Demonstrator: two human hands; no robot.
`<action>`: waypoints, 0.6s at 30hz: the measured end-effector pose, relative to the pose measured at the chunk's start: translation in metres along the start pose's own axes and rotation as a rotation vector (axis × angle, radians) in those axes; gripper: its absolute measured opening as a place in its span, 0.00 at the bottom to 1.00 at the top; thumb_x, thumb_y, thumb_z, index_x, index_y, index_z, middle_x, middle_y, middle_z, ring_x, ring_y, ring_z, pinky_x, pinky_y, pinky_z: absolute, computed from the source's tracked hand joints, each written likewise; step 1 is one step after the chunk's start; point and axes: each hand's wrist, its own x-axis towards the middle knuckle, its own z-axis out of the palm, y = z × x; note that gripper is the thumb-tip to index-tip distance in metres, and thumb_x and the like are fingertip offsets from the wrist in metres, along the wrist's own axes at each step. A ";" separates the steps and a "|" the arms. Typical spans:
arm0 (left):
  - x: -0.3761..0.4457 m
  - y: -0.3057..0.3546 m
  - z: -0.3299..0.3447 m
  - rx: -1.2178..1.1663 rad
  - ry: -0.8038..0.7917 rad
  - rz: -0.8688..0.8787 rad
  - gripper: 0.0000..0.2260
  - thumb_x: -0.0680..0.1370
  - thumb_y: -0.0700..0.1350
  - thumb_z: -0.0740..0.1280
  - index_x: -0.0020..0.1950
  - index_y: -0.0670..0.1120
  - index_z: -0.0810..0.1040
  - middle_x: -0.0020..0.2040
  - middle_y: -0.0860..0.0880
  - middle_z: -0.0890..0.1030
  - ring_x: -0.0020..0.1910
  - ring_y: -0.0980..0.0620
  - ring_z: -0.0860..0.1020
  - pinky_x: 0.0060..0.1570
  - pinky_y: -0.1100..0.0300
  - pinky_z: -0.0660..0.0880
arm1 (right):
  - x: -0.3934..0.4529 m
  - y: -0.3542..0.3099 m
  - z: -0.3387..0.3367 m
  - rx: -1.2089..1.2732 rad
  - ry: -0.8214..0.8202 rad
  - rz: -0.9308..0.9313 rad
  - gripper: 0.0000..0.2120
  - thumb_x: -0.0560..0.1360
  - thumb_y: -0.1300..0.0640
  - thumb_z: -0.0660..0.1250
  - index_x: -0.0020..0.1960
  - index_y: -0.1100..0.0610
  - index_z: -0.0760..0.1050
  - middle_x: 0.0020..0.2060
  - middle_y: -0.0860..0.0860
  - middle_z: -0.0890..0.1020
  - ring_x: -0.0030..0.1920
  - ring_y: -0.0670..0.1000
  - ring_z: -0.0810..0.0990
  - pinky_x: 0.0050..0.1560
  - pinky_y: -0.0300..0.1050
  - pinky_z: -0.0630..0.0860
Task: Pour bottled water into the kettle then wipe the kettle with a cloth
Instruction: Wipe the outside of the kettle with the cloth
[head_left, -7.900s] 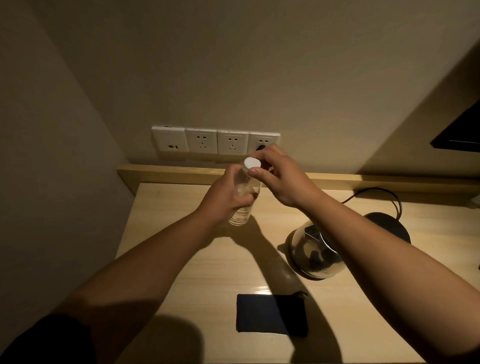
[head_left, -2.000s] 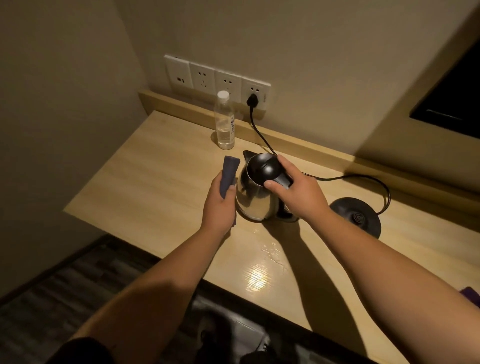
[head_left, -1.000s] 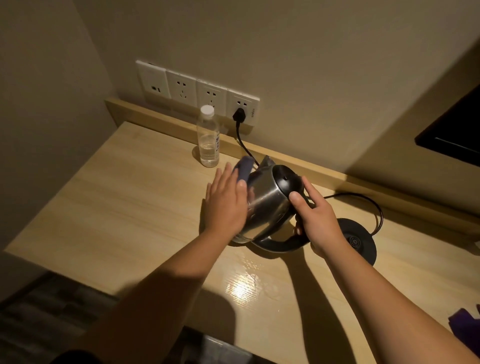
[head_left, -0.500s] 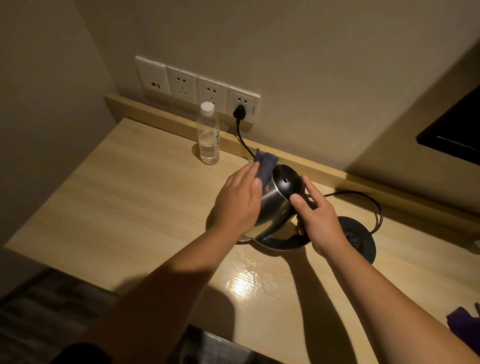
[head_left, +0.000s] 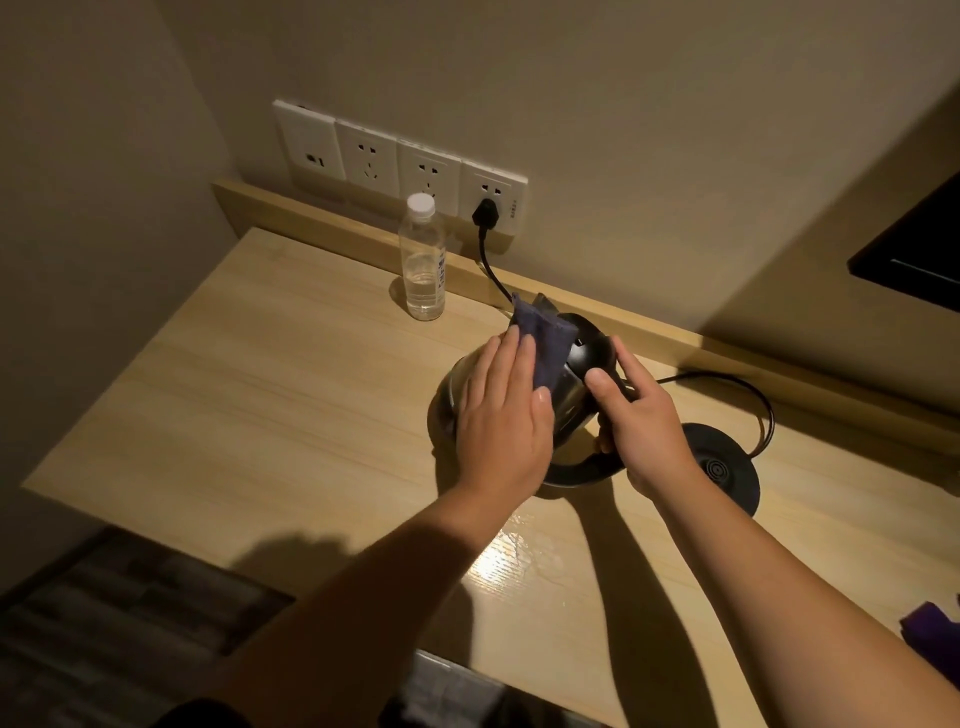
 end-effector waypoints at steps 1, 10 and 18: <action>0.000 -0.002 0.002 0.026 0.015 0.038 0.24 0.82 0.51 0.47 0.78 0.46 0.59 0.77 0.48 0.62 0.77 0.51 0.56 0.74 0.53 0.53 | 0.000 0.000 0.001 0.003 0.001 0.002 0.29 0.74 0.41 0.66 0.72 0.35 0.61 0.59 0.50 0.79 0.48 0.47 0.78 0.47 0.42 0.74; 0.005 -0.078 0.010 -0.393 0.012 -0.557 0.25 0.79 0.63 0.42 0.73 0.61 0.61 0.72 0.54 0.69 0.70 0.50 0.69 0.66 0.44 0.70 | 0.000 -0.005 0.010 -0.032 -0.032 -0.045 0.29 0.75 0.43 0.66 0.73 0.36 0.59 0.72 0.47 0.68 0.67 0.49 0.67 0.64 0.50 0.68; 0.000 0.009 0.002 -0.032 0.047 0.054 0.24 0.82 0.50 0.47 0.78 0.46 0.56 0.78 0.47 0.59 0.78 0.50 0.51 0.76 0.50 0.51 | 0.004 -0.011 0.017 -0.021 -0.022 -0.061 0.27 0.75 0.40 0.65 0.72 0.37 0.63 0.66 0.44 0.75 0.59 0.47 0.77 0.56 0.44 0.73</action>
